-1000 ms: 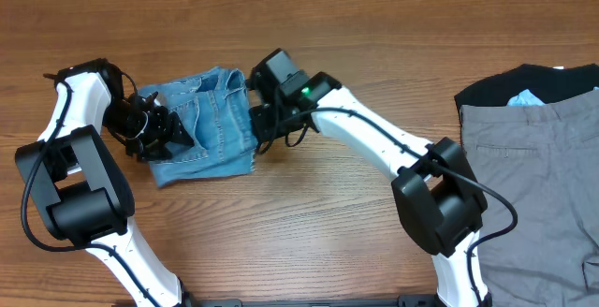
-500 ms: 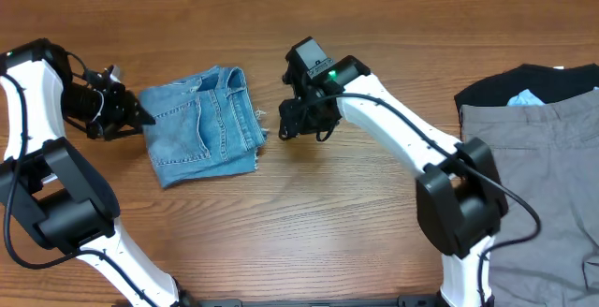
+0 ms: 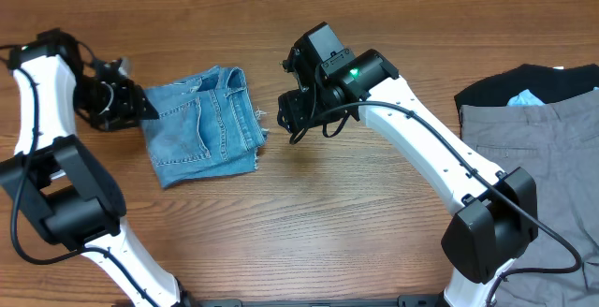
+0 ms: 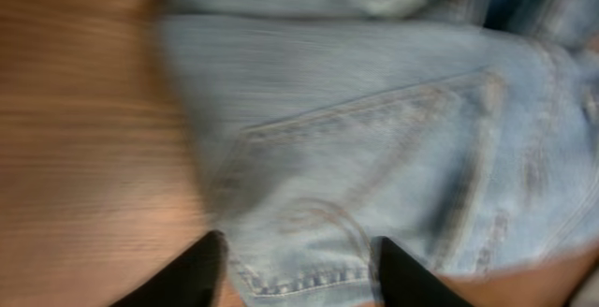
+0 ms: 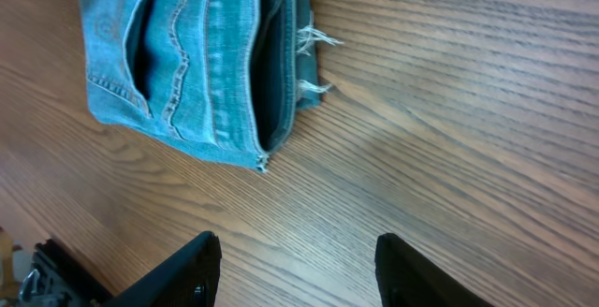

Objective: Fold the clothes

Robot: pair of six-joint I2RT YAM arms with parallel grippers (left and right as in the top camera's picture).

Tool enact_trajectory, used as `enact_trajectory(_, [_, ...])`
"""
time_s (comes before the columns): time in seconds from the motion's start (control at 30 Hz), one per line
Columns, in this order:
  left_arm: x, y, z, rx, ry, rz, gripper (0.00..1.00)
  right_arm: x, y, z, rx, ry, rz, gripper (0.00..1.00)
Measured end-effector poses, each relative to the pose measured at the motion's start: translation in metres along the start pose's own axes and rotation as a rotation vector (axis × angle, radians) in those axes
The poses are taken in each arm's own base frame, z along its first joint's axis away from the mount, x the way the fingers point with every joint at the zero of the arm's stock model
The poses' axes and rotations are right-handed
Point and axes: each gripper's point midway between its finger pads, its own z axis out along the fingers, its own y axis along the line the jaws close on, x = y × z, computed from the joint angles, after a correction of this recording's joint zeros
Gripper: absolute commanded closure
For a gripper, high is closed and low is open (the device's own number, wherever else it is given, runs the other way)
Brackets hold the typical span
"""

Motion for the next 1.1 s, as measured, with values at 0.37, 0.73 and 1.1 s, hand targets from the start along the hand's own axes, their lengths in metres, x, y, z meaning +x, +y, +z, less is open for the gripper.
enact_trajectory(0.37, [0.041,-0.137,0.057,0.049,0.218,0.637,0.85,-0.021,-0.061,-0.045,0.027,-0.092,0.179,0.39])
enact_trajectory(0.73, [0.064,-0.14,0.132,-0.213,0.279,0.805,0.82,-0.015,-0.172,-0.172,0.13,-0.335,0.483,0.39])
enact_trajectory(1.1, [-0.073,-0.033,0.079,-0.439,-0.28,0.277,0.53,-0.014,-0.174,-0.173,0.13,-0.337,0.495,0.39])
